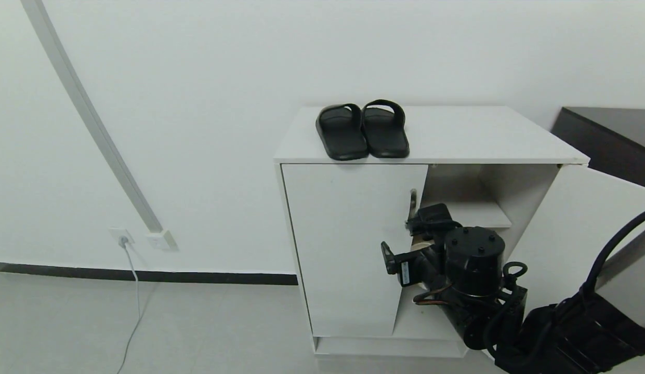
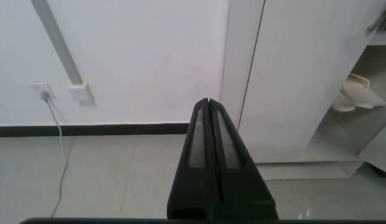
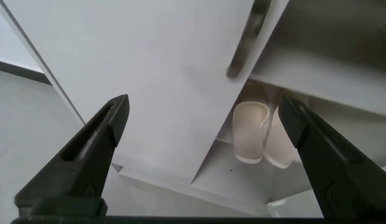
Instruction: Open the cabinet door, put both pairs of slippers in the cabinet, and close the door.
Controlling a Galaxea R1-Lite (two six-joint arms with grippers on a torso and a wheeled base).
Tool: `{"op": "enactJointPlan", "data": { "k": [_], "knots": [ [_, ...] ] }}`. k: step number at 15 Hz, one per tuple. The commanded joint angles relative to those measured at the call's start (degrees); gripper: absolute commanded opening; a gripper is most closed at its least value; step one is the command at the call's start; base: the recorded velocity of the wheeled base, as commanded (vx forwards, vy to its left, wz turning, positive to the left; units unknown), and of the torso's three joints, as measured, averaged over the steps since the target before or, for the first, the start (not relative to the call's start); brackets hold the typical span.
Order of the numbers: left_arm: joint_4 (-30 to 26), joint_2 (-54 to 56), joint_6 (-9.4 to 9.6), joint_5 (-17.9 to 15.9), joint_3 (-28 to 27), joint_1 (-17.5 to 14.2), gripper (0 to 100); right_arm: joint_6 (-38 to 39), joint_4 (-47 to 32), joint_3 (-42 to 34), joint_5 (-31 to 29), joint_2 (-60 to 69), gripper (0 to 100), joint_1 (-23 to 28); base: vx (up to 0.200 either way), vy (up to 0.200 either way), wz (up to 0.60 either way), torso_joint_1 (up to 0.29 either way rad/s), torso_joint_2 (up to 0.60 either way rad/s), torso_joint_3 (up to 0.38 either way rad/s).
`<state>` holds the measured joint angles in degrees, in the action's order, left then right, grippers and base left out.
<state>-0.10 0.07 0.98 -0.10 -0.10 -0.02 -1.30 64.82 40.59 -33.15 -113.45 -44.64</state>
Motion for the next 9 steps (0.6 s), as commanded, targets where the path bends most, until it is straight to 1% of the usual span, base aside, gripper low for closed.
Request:
{"op": "enactJointPlan", "data": {
  "k": [1,5,9],
  "knots": [
    [0.01,-0.07,-0.01,0.01,0.01,-0.06,0,-0.01,0.05,0.01,0.01,-0.11,100,-0.09,0.0,0.0,0.0,0.173,-0.5,-0.315],
    [0.01,-0.07,-0.01,0.01,0.01,0.02,0,-0.01,0.05,0.01,0.01,-0.11,100,-0.09,0.0,0.0,0.0,0.2,-0.52,-0.318],
    [0.01,-0.07,0.08,0.01,0.01,-0.06,0,-0.01,0.05,-0.08,0.36,-0.55,100,-0.01,0.0,0.0,0.0,0.233,-0.54,-0.321]
  ]
}}
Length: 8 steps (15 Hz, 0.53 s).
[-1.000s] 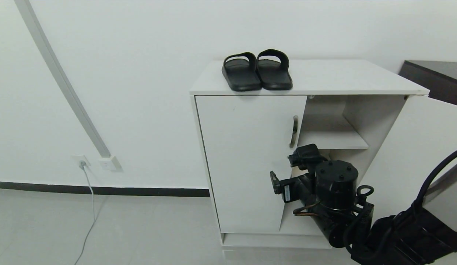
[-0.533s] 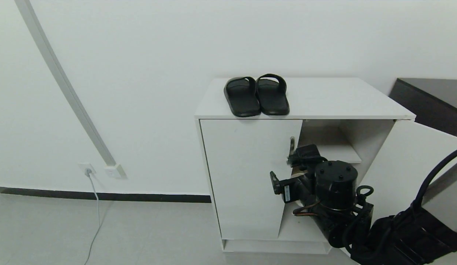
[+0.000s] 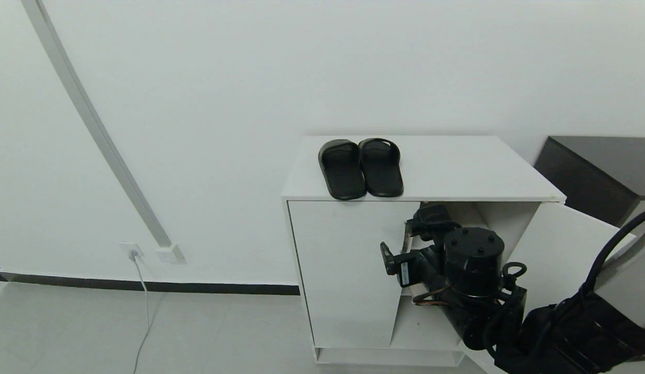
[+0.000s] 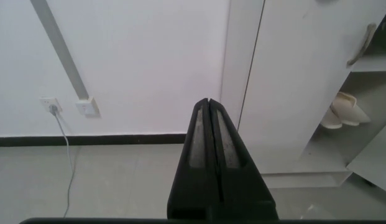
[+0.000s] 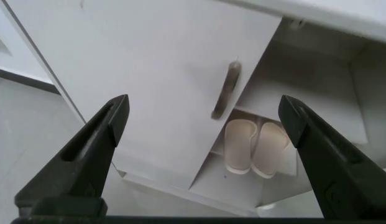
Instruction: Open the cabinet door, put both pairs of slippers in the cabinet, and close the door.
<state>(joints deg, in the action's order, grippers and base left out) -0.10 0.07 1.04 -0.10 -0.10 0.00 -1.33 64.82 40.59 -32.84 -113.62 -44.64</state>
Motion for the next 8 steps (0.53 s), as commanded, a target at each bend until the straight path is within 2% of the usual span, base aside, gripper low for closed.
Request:
{"op": "enactJointPlan", "data": {
  "k": [1,6,8],
  "knots": [
    [0.01,-0.07,0.02,0.01,0.01,0.0,0,0.01,0.05,-0.08,0.06,-0.55,100,0.08,0.0,0.0,0.0,0.242,-0.57,-0.33],
    [0.01,-0.07,0.02,-0.08,0.01,-0.09,0,0.1,0.31,-0.08,0.15,-0.47,100,0.26,0.0,0.0,0.0,0.258,-0.59,-0.332],
    [0.01,-0.07,0.02,-0.08,0.01,-0.09,0,-0.78,0.92,-0.43,0.15,-0.55,100,0.26,0.0,0.0,0.0,0.105,-0.27,-0.132]
  ]
}}
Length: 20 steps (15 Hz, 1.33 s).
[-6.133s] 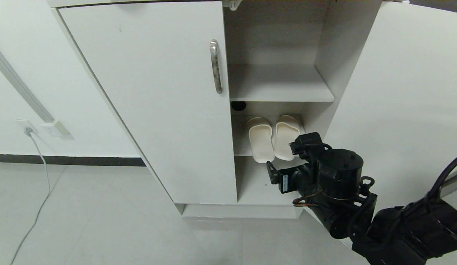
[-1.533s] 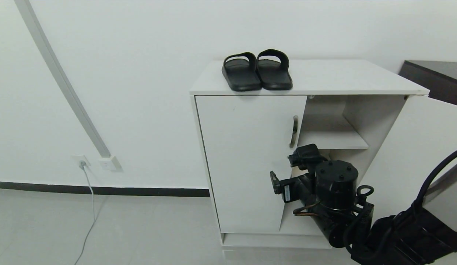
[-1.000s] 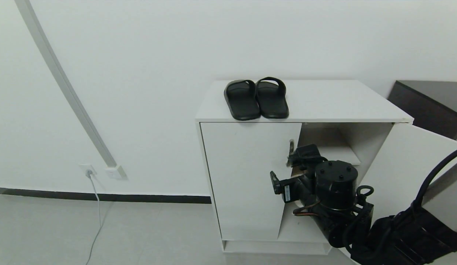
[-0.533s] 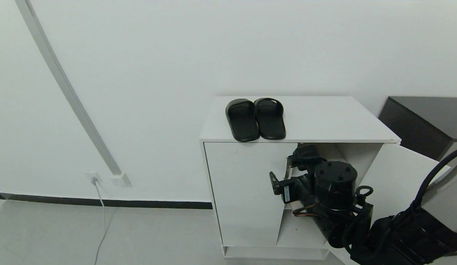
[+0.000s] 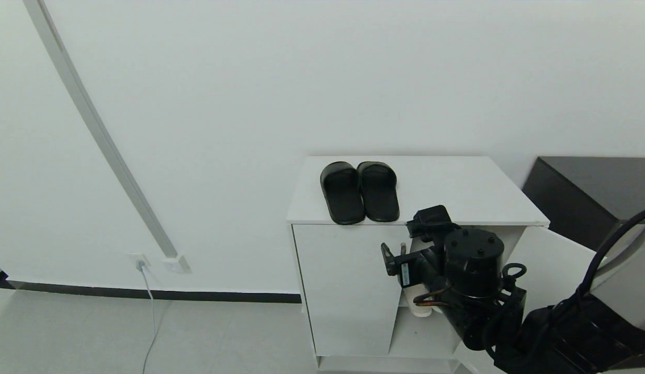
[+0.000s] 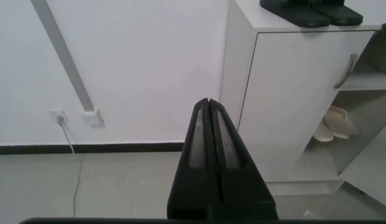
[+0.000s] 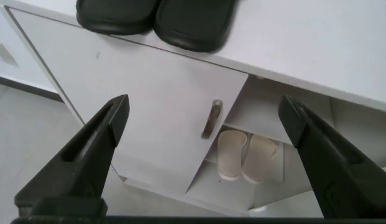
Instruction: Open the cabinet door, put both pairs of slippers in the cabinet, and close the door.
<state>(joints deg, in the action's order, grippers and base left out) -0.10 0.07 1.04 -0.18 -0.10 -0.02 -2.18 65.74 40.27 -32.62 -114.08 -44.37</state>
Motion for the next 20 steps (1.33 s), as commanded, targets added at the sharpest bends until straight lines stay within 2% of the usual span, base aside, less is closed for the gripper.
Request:
{"op": "enactJointPlan", "data": {
  "k": [1,3,5,13,16,18,20],
  "knots": [
    [0.01,-0.07,0.02,0.01,0.01,0.02,0,-1.16,1.05,0.16,0.37,-0.79,100,-0.01,0.0,0.0,0.0,0.0,0.0,0.0],
    [0.01,-0.07,0.11,-0.08,0.01,0.02,0,-2.39,4.83,0.52,3.0,-1.5,100,-0.01,0.0,0.0,0.0,0.0,0.0,0.0],
    [0.01,-0.07,0.11,-0.08,0.01,-0.06,0,-1.86,2.37,4.03,4.5,-1.41,100,0.43,0.0,0.0,0.0,0.0,0.0,0.0],
    [0.01,-0.07,0.11,-0.08,0.01,-0.06,0,3.76,-19.69,21.96,7.66,-0.62,100,0.96,0.0,0.0,0.0,0.0,0.0,0.0],
    [0.01,-0.07,0.11,-0.08,0.01,0.02,0,8.95,-33.14,29.96,8.19,1.23,100,0.78,0.0,0.0,0.0,0.0,0.0,0.0],
    [0.01,-0.07,0.19,0.01,0.01,0.02,0,11.23,-37.79,31.45,10.47,2.72,100,-0.19,0.0,0.0,0.0,0.0,0.0,0.0],
    [0.01,-0.07,0.11,0.01,0.01,0.02,0,11.41,-38.32,31.01,12.85,2.81,100,-0.45,0.0,0.0,0.0,0.0,0.0,0.0]
  ]
}}
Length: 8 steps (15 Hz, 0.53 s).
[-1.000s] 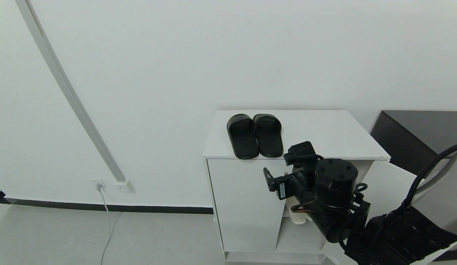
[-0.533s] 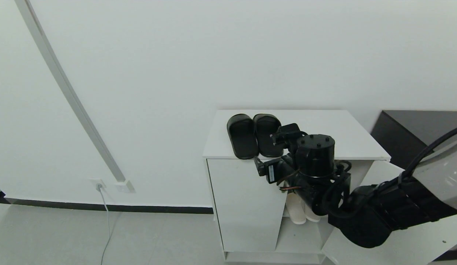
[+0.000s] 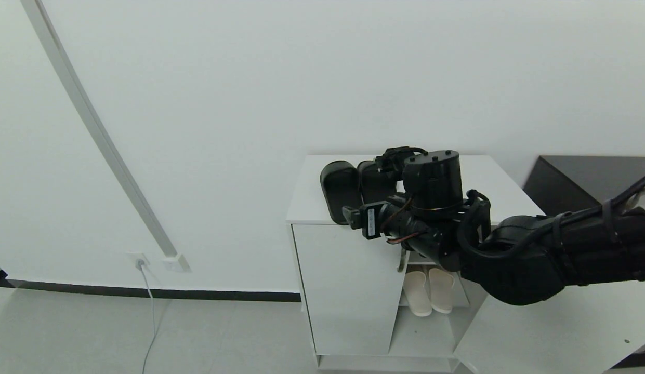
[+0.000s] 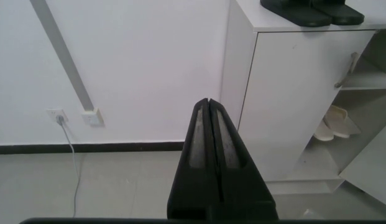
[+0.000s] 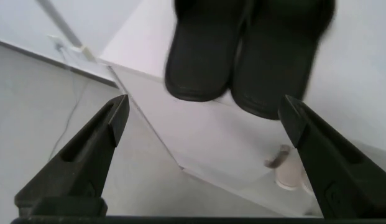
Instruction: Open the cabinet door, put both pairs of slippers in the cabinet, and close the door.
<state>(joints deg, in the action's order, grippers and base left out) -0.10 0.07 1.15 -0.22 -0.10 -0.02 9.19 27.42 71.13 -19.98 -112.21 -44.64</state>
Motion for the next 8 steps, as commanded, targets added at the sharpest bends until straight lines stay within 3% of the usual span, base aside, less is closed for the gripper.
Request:
{"op": "enactJointPlan", "data": {
  "k": [1,2,8],
  "knots": [
    [0.01,-0.07,0.0,-0.04,0.01,-0.06,0,0.04,0.09,-0.2,0.38,0.68,100,-0.36,0.0,0.0,0.0,0.0,0.0,0.0],
    [0.01,-0.07,0.0,-0.04,0.01,0.02,0,0.12,0.09,-0.56,0.38,0.59,100,-0.53,0.0,0.0,0.0,0.0,0.0,0.0],
    [0.01,-0.07,0.08,-0.13,0.01,0.02,0,0.12,0.36,-0.82,0.38,-2.04,100,-1.06,0.2,0.0,0.0,-0.001,0.0,0.004]
  ]
}}
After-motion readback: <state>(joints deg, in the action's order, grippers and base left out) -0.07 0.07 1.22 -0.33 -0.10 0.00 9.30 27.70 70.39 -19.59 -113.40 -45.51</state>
